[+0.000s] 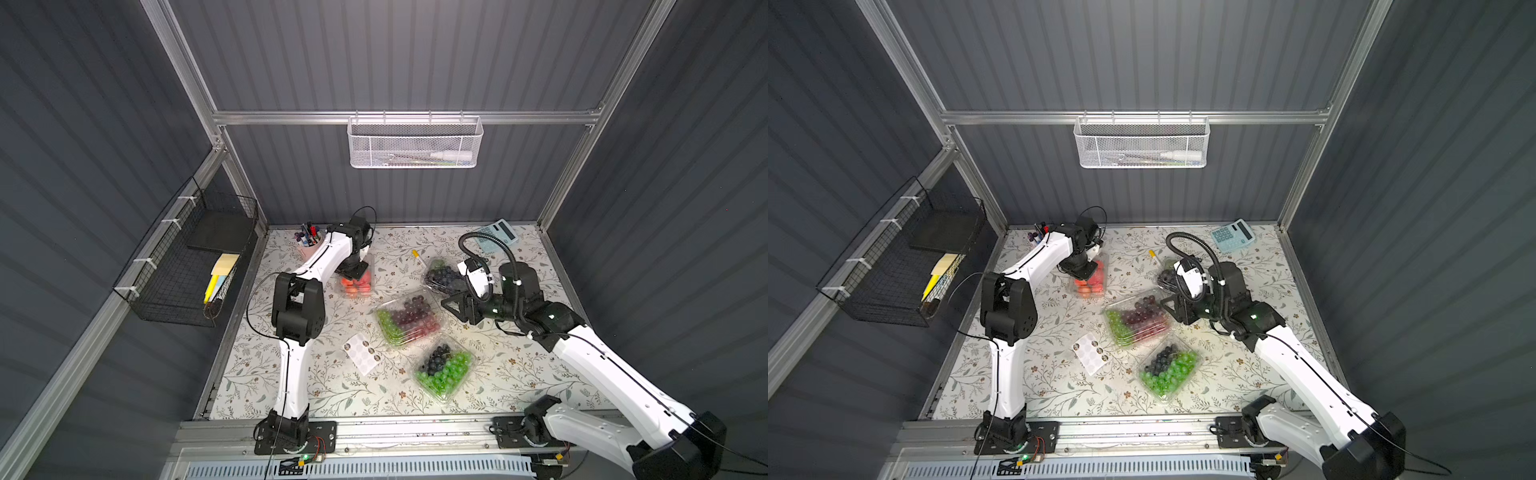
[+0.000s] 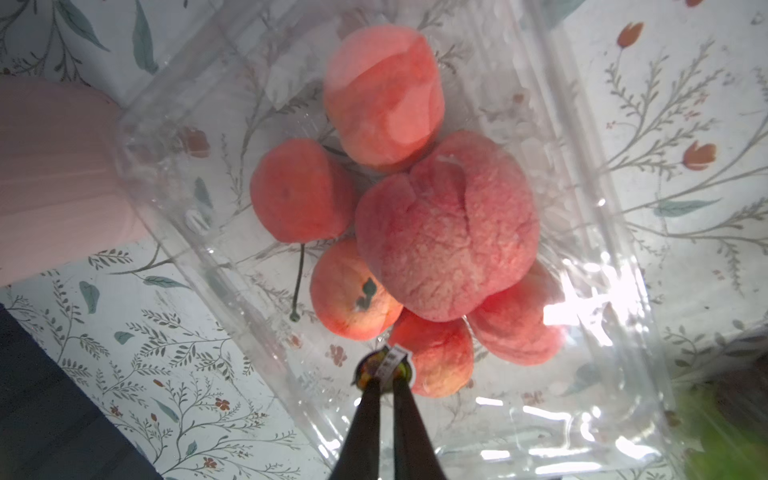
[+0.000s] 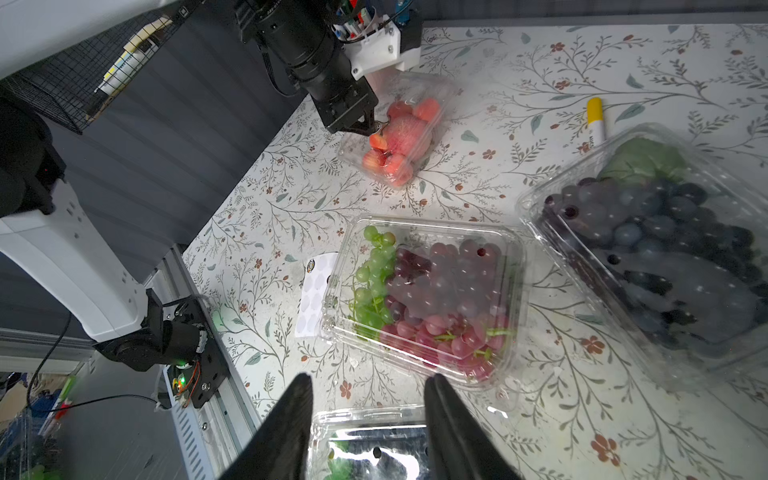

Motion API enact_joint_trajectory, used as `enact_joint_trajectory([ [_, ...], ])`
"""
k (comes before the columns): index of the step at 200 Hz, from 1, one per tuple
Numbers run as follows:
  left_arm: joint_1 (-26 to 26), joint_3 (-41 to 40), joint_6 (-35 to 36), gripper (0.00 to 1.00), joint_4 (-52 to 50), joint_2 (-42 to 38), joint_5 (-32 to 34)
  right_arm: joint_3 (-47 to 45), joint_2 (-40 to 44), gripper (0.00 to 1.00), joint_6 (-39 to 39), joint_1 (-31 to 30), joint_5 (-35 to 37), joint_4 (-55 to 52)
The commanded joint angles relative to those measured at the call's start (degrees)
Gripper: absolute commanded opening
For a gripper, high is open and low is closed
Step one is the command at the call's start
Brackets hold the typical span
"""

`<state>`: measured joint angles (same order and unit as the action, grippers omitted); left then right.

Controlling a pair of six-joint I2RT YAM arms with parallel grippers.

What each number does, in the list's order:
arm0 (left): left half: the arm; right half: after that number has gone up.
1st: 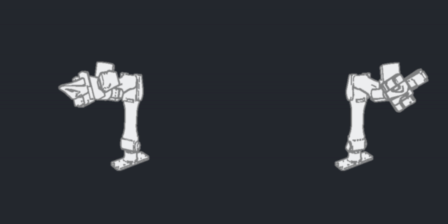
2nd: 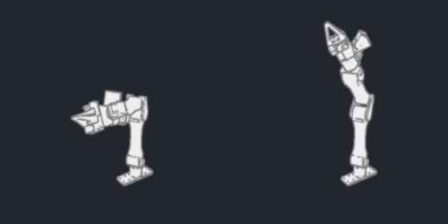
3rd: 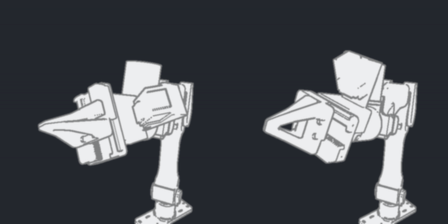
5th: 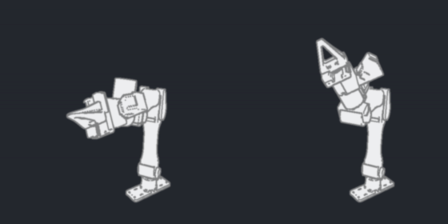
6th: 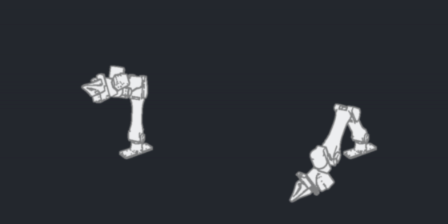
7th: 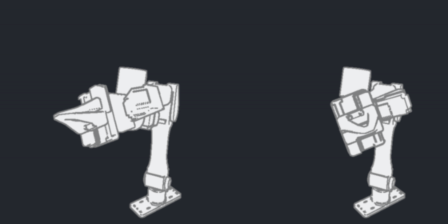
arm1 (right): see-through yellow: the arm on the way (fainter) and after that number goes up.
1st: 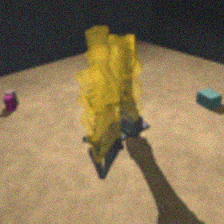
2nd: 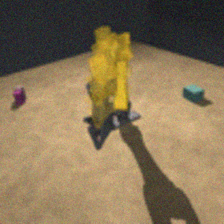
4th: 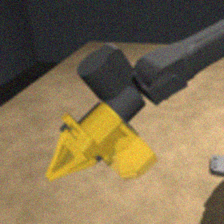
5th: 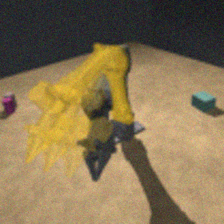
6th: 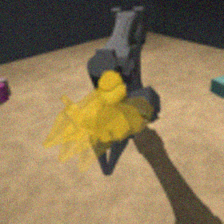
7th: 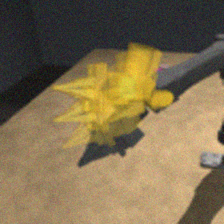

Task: Label fruit boxes
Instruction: Stick the label on the fruit box.

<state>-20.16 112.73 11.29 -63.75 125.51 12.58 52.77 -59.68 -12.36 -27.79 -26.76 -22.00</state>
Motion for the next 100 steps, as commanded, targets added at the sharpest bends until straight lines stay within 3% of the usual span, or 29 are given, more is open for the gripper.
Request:
enact_joint_trajectory([
  [1,0.04,-1.37,-0.33,0.12,0.99,1.11,-0.89,0.05,0.96,0.47,0.23,0.12,-0.72,-0.81],
  [34,0.04,-0.99,-0.65,0.14,0.64,-0.64,-0.8,0.22,0.8,0.47,0.54,0.15,-2.6,-0.59],
  [77,0.12,-4.17,-1.36,0.31,0.43,-9.88,-0.58,1.83,-0.92,0.48,-3.11,-0.49,-3.15,-0.05],
  [100,1.25,-8.22,-2.54,0.38,0.6,-15.58,-2.29,4.36,-3.12,0.48,-4.56,-4.3,0.09,-2.08],
])
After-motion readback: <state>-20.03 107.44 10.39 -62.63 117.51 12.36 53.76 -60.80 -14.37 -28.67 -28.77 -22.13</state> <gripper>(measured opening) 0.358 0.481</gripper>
